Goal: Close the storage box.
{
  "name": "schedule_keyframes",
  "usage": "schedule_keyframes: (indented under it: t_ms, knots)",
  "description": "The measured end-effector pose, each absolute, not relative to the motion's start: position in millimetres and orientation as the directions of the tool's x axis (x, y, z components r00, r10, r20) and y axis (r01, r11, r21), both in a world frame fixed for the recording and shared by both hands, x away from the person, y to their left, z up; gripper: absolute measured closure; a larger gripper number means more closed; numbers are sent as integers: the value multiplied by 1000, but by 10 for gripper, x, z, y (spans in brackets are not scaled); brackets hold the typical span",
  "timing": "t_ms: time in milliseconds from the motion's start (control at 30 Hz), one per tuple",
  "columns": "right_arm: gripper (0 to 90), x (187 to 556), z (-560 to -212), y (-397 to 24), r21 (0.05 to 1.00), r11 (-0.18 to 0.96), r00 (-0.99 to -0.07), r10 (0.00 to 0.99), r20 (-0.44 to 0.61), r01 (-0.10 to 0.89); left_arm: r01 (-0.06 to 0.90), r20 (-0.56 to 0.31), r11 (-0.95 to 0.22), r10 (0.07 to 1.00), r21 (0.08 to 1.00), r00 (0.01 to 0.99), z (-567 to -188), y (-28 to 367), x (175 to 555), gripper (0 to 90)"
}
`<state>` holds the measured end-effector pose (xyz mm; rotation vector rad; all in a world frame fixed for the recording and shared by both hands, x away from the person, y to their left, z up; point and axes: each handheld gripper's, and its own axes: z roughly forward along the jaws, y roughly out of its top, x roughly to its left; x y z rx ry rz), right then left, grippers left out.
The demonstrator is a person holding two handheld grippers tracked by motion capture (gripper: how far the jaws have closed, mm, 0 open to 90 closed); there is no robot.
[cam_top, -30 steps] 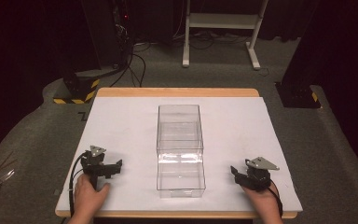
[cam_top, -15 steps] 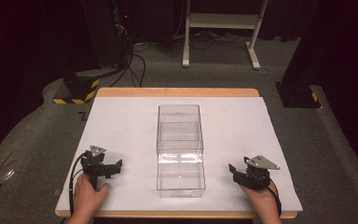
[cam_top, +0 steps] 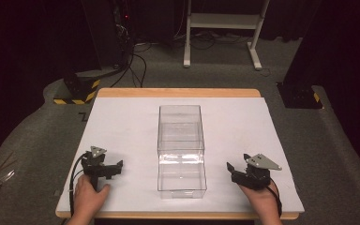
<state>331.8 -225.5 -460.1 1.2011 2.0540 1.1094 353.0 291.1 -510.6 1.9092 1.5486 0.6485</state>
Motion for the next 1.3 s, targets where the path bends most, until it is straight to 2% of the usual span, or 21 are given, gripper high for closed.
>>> schedule_keyframes:
  t_ms: [400,467,767,1300]
  knots:
    - [244,3220,-4468,-2144,864,285,-506,862,-41,415,691,6,-148,979,707,204,-5106,2911,3530,5]
    - [208,3200,-4453,-2118,869,278,-515,857,-31,410,691,6,-149,979,707,204,-5106,2911,3529,4]
    - [184,3136,-4412,-2078,876,282,-542,840,-29,391,691,6,-148,979,707,204,-5106,2911,3529,4]
    - [171,2966,-4329,-1975,892,269,-600,800,4,364,690,7,-148,979,708,203,-5107,2911,3529,5]
